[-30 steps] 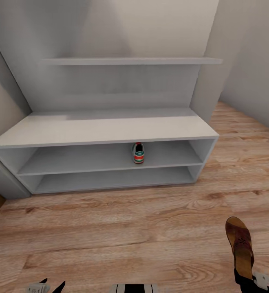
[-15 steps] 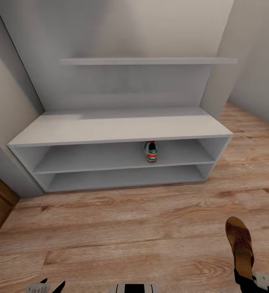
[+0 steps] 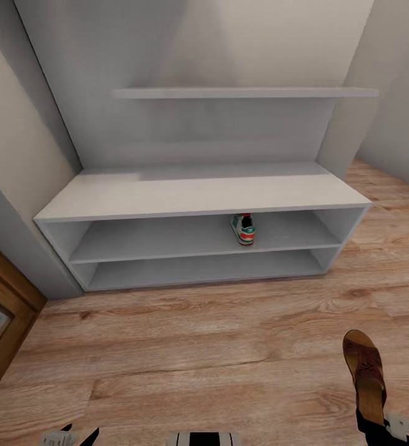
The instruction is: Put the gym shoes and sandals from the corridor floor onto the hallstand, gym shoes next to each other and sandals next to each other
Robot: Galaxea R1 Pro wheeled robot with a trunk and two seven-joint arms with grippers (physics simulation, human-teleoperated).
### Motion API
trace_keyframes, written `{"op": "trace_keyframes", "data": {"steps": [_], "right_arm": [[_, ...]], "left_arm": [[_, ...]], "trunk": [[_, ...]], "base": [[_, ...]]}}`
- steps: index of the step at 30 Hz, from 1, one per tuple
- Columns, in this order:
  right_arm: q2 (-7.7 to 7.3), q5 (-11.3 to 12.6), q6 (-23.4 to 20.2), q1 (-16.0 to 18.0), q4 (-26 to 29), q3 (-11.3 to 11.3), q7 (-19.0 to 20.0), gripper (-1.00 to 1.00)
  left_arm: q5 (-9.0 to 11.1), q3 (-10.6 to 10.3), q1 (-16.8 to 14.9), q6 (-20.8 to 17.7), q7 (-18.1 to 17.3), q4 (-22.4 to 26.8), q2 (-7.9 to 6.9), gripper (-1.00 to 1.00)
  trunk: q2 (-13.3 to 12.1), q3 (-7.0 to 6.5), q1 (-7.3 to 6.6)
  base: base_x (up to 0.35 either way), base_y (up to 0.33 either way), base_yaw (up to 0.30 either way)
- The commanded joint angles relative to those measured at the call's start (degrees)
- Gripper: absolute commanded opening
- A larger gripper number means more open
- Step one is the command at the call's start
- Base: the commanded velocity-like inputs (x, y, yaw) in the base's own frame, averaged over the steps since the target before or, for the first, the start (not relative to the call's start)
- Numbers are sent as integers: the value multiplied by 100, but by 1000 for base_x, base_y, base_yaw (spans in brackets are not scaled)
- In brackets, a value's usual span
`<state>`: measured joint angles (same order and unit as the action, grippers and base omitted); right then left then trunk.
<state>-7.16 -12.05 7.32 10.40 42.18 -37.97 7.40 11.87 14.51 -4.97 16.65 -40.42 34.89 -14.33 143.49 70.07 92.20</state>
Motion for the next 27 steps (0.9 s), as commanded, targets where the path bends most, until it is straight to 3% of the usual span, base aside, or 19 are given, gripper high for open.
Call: {"op": "trace_keyframes", "data": {"steps": [1,14,24,27], "right_arm": [[4,-34,19,6,-1,-35,34,-100],[4,-34,15,6,-2,-35,34,-100],[6,-32,15,6,3,-35,42,-100],[117,-40,15,6,21,-35,42,-100]], "left_arm": [[35,8,-4,-4,-38,-9,0,100],[55,8,-4,-4,-44,-9,-8,100],[50,3,-4,-4,-41,28,7,100],[59,0,-7,-4,-44,41,13,100]], "trunk": [[1,4,-1],[1,4,-1],[1,4,-1],[1,4,-1]], "base": [[-1,38,0],[-208,121,0],[-23,72,0],[0,15,0]]}}
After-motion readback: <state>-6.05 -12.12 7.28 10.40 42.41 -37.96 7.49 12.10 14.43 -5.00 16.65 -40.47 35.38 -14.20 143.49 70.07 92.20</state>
